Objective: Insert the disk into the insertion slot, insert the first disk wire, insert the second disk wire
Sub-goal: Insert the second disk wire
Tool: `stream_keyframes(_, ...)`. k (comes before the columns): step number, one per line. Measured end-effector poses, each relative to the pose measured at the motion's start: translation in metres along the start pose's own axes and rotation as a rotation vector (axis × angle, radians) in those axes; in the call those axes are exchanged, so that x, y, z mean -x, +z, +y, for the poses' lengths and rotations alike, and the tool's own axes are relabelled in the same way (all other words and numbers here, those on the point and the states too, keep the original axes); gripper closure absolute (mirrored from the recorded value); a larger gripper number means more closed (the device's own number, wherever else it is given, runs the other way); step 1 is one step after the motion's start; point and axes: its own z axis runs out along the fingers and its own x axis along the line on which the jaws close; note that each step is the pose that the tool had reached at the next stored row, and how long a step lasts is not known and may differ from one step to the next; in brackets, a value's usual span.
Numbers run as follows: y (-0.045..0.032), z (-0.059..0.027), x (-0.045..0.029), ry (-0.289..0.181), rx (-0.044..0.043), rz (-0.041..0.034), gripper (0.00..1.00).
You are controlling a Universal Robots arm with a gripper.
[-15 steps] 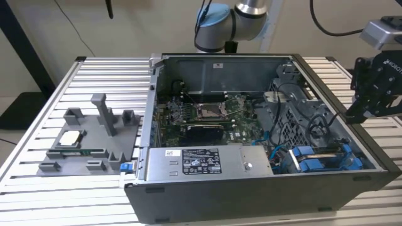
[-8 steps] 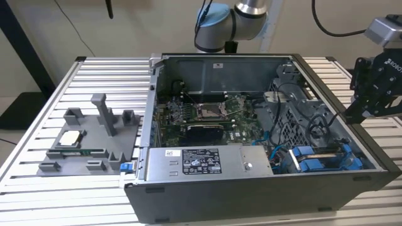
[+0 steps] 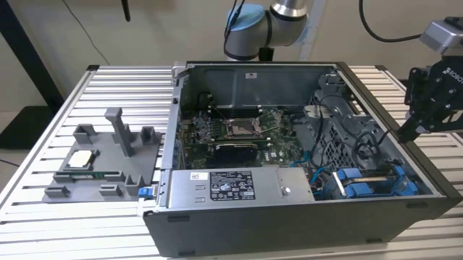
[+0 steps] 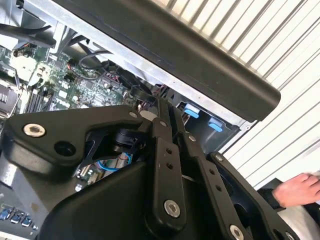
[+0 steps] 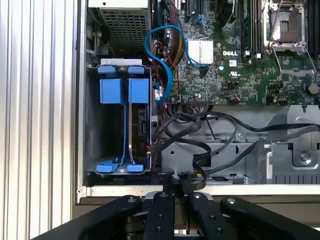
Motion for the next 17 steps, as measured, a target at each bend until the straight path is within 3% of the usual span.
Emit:
stream_keyframes(11,0.0001,0.0000,0.0000,0.000,0.0000,0.0000,0.89)
stream_keyframes(13,0.0002,-0.0004,-0.0001,0.000,0.0023,-0.0003,0.89)
stream_keyframes(14,-0.0001,-0.0011,-0.0011,0.000,0.0090,0.0001,0.89)
stream_keyframes(15,-0.0001,-0.0016,-0.0021,0.000,0.0105,-0.0004,0.88)
stream_keyframes(17,-0.0003,-0.0023,-0.0043,0.000,0.0121,-0.0021,0.82)
